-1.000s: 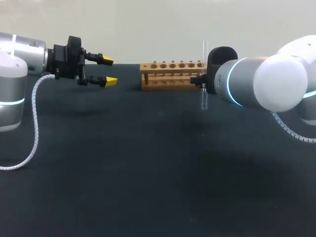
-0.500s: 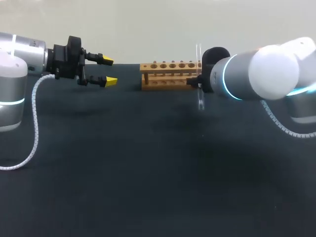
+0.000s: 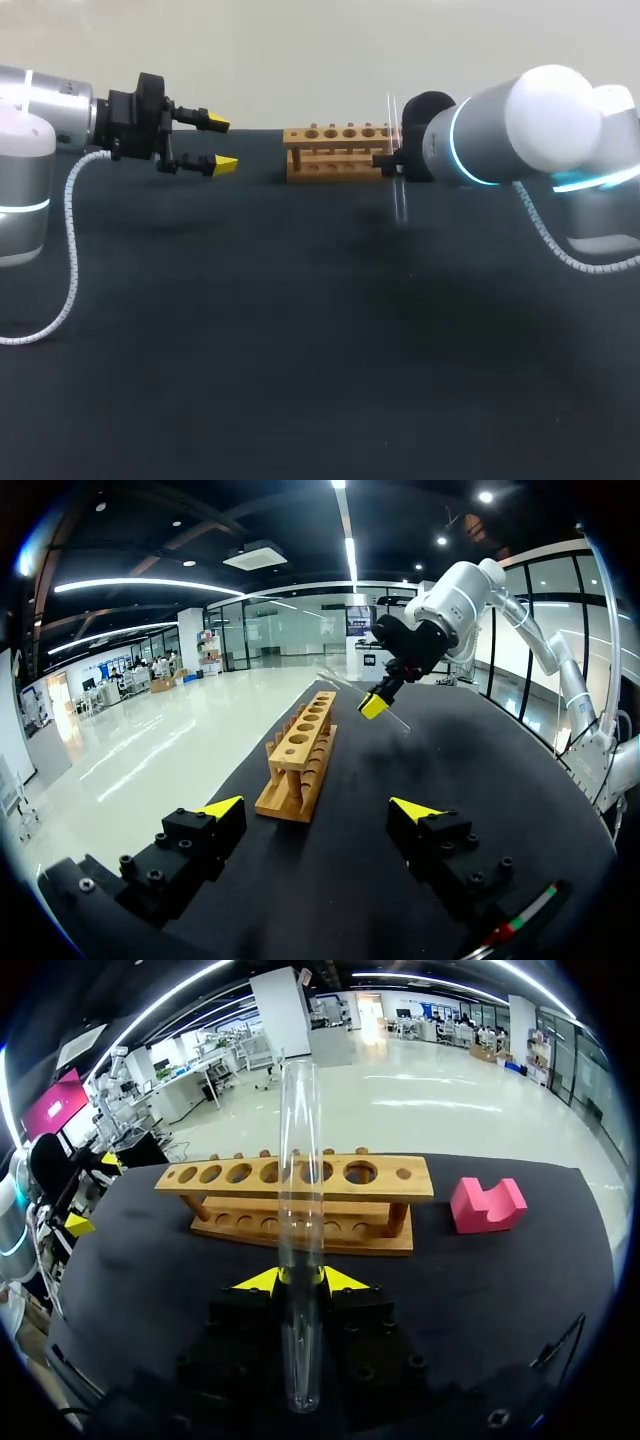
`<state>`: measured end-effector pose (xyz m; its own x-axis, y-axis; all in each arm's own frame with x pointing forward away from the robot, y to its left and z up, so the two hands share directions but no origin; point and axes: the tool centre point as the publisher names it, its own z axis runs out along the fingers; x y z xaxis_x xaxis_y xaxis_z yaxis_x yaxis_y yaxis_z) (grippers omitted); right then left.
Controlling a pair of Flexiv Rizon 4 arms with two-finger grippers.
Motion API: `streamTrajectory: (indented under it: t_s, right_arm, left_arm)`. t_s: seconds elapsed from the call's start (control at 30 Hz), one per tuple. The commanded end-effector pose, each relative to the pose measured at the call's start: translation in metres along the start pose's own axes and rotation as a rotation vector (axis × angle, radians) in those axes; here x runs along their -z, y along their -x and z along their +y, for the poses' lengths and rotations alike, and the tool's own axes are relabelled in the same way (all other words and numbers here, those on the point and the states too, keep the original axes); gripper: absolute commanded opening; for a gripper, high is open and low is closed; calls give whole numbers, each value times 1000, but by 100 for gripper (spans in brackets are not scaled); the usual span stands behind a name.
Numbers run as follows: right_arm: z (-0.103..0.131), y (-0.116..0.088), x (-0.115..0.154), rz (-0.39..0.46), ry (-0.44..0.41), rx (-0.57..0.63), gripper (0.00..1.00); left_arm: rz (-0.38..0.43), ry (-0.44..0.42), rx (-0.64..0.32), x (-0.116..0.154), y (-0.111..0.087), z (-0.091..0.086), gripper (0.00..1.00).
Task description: Grasp the test tube, adjust it, and insert it.
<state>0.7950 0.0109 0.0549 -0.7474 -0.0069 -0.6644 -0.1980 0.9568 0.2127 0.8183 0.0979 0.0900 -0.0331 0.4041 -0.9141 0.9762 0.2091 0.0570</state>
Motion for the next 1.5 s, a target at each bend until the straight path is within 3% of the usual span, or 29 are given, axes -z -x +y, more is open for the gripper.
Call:
streamTrajectory:
  t_s: [0.03, 1.5]
  right_arm:
    - [0, 3, -4, 43, -3, 1, 0]
    - [2, -10, -20, 210, 39, 43, 0]
  left_arm:
    - [-2, 4, -2, 0, -1, -1, 100]
    - [-2, 4, -2, 0, -1, -1, 100]
